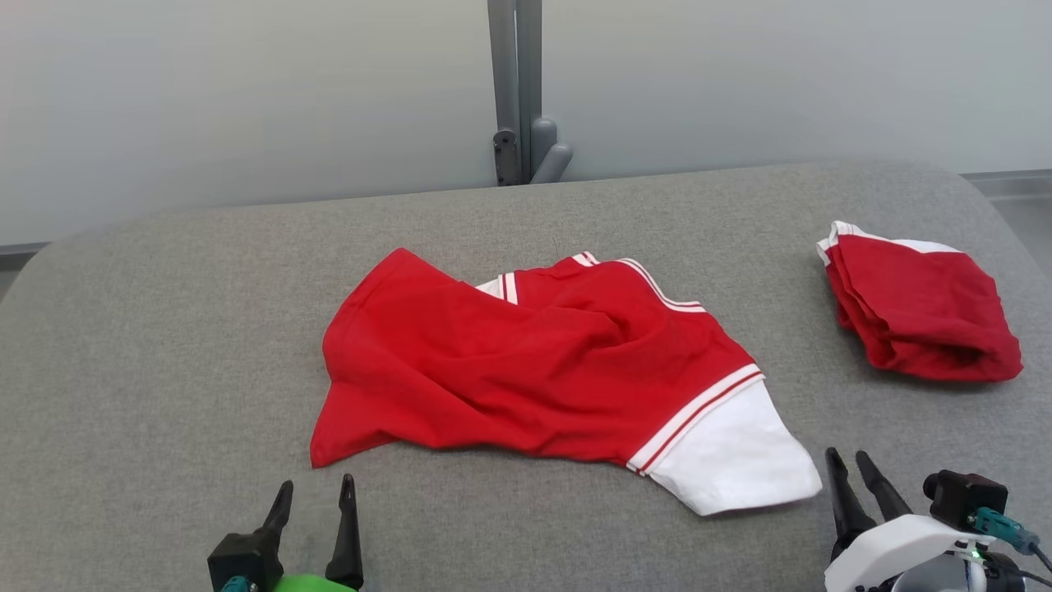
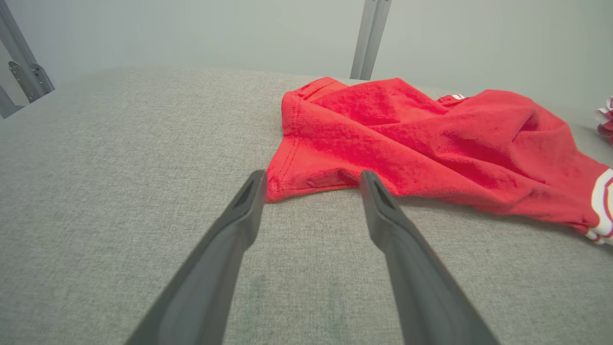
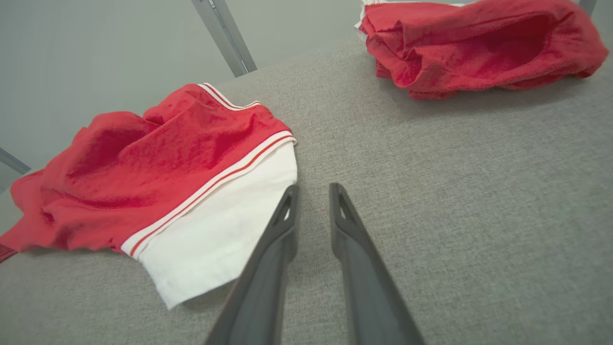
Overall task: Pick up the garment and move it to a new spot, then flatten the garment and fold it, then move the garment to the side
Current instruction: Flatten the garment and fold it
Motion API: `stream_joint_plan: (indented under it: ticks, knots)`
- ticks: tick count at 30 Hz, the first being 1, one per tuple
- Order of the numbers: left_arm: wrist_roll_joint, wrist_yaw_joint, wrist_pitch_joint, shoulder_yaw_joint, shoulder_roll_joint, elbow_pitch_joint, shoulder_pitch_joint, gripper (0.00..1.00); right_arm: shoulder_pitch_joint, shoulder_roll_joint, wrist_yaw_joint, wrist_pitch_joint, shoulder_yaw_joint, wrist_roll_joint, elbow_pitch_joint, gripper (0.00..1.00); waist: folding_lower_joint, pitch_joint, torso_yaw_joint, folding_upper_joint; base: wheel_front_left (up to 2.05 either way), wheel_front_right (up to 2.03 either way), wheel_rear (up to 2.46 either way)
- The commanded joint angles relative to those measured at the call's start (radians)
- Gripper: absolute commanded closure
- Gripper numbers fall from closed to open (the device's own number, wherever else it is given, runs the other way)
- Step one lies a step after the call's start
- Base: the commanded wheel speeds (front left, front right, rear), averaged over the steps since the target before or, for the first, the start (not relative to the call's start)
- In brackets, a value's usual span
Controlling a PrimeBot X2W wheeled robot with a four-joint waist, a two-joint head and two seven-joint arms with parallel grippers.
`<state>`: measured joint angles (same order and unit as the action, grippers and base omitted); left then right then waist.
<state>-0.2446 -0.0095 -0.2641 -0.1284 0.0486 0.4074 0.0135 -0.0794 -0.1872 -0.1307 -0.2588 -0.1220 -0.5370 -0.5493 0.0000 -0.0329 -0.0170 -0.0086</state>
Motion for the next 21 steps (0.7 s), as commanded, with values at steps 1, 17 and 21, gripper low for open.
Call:
stream_joint_plan:
  ticks: [1, 17, 21]
  knots:
    - [0.011, 0.006, 0.000, 0.009, 0.004, 0.002, 0.013, 0.00, 0.010, 0.000, 0.000, -0.006, 0.017, 0.042, 0.000, 0.00, 0.0000, -0.016, 0.002, 0.0086, 0.00, 0.00, 0.00]
    - [0.084, 0.008, 0.000, 0.108, 0.004, -0.069, 0.081, 0.00, 0.099, 0.115, 0.000, -0.006, 0.138, 0.458, 0.316, 0.00, 0.0000, -0.076, -0.010, 0.0086, 0.00, 0.00, 0.00]
    - [0.082, 0.002, 0.000, 0.112, 0.004, -0.074, 0.098, 0.00, 0.123, 0.125, 0.000, -0.006, 0.135, 0.464, 0.306, 0.00, 0.0000, -0.080, -0.006, 0.0086, 0.00, 0.00, 0.00]
